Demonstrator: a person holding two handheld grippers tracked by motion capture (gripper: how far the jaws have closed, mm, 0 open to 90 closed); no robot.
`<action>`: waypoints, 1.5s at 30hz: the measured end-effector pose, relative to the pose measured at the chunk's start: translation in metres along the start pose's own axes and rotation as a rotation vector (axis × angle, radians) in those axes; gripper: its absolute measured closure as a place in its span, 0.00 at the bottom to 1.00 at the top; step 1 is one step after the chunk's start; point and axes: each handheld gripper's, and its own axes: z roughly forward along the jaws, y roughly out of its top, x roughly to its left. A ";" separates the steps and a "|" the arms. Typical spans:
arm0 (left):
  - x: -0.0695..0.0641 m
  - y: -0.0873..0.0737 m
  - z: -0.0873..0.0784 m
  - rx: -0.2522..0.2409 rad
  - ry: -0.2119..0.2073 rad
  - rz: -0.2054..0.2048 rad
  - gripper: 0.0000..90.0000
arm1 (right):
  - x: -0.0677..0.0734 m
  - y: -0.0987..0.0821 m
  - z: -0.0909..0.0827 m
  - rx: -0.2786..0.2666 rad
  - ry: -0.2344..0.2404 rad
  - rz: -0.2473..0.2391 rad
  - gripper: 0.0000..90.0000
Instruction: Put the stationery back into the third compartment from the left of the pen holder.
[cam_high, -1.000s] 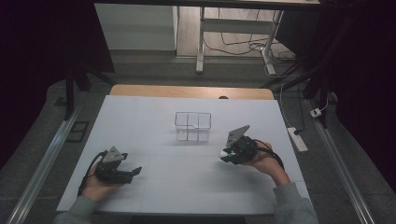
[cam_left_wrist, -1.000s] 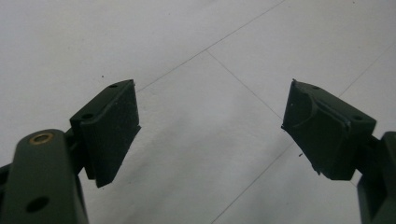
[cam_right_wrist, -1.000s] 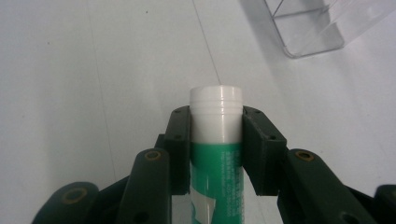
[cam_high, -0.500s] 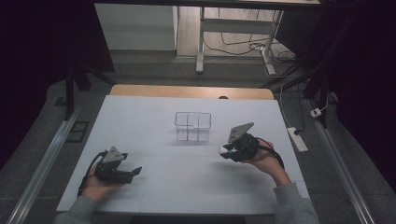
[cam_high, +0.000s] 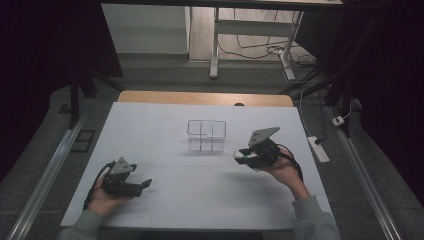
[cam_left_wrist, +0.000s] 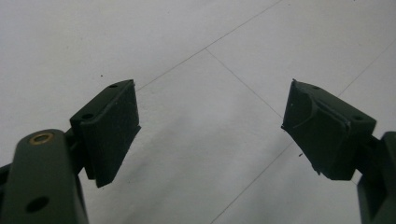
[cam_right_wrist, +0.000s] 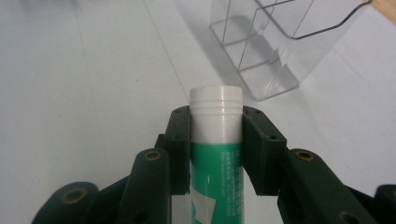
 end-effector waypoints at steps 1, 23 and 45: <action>0.000 0.000 0.000 0.000 0.000 0.000 0.20 | 0.000 0.000 0.000 -0.011 -0.006 0.009 0.72; 0.000 0.000 0.000 -0.003 0.001 -0.001 0.20 | -0.002 0.010 -0.009 -0.163 -0.133 0.124 0.72; 0.000 0.000 0.001 0.000 -0.002 0.005 0.20 | -0.001 0.042 0.005 -0.251 -0.192 0.164 0.72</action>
